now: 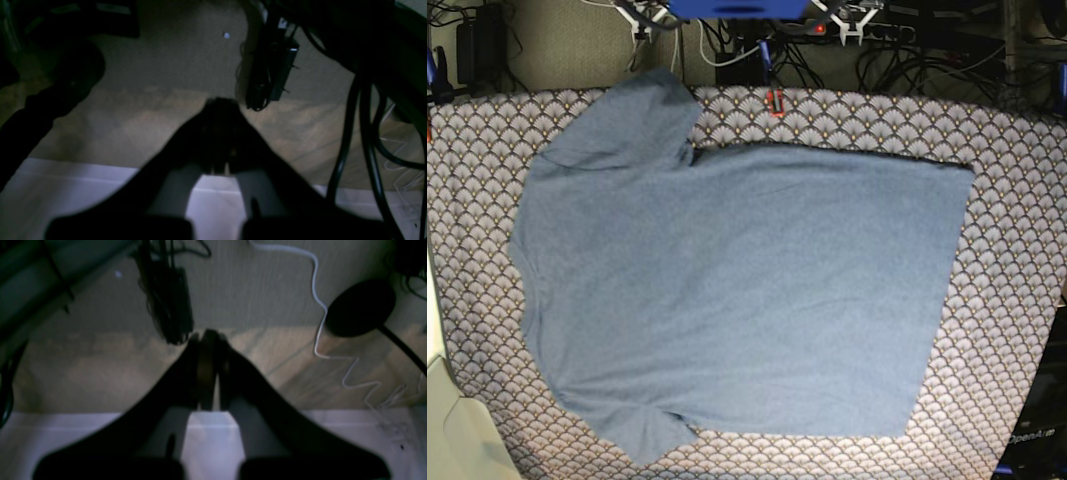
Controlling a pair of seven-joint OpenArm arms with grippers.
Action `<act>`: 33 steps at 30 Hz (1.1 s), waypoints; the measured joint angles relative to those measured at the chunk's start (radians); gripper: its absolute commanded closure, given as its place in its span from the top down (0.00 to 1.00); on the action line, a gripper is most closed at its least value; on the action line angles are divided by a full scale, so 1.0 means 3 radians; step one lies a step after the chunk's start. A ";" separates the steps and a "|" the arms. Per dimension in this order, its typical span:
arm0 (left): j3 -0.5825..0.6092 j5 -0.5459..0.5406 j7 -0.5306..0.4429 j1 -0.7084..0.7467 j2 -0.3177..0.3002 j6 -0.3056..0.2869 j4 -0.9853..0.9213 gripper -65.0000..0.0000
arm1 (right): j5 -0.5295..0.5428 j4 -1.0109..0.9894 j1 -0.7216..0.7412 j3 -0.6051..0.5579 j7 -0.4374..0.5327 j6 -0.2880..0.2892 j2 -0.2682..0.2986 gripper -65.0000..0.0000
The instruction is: Fold the T-shirt properly
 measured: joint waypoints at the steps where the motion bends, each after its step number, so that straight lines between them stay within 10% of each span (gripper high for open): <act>1: 0.0004 0.0003 0.0000 0.0000 0.0000 0.0000 0.0000 0.01 | 0.0000 0.0000 0.0001 0.0000 -0.0037 0.0003 -0.0001 0.00; 33: 0.0025 0.0015 0.0299 0.0360 -0.0055 -0.0001 0.0701 0.01 | 0.0000 0.0034 -0.0015 -0.0010 -0.0010 0.0015 -0.0055 0.00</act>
